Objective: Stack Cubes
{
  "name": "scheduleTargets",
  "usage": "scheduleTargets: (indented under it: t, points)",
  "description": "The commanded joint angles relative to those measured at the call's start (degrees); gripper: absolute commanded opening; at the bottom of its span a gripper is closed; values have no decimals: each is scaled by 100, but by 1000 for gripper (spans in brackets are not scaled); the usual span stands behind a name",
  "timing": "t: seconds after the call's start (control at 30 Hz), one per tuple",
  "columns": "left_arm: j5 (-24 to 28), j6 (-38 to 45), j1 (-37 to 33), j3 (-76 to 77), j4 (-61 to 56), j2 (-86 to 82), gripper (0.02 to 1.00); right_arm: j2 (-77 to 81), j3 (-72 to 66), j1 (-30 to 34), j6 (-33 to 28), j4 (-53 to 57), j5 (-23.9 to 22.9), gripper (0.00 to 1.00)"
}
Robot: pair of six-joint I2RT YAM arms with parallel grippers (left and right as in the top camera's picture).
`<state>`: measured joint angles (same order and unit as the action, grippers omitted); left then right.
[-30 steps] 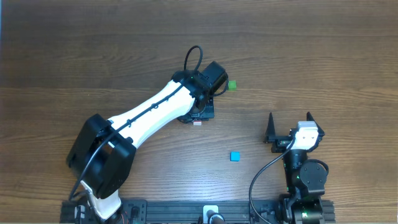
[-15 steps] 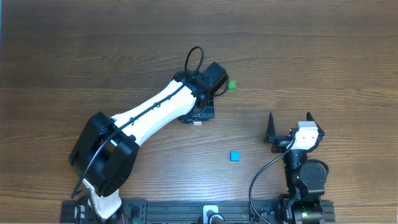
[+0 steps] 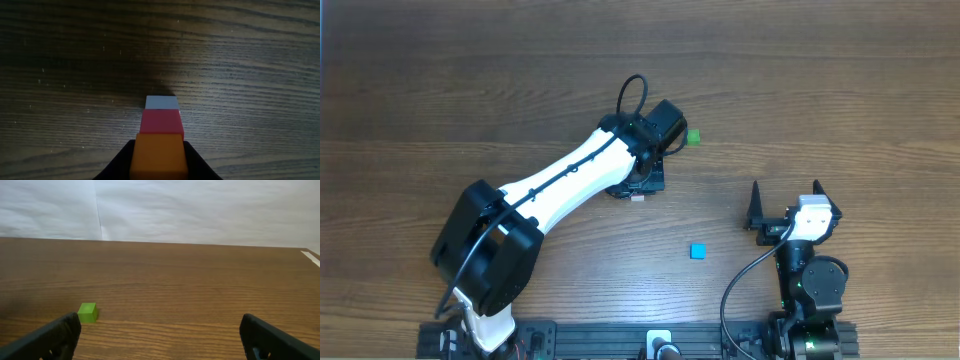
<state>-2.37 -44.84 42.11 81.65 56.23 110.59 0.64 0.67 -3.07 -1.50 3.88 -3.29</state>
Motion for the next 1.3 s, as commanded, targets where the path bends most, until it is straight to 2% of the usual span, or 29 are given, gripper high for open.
scheduleTargets:
  t: [0.03, 1.3]
  points:
    - [-28, -81, 26, 98, 17, -76, 64, -31, -37, 24, 13, 15, 46, 993]
    - [-101, -81, 28, 208, 42, -238, 60, -31, -37, 24, 13, 15, 46, 991]
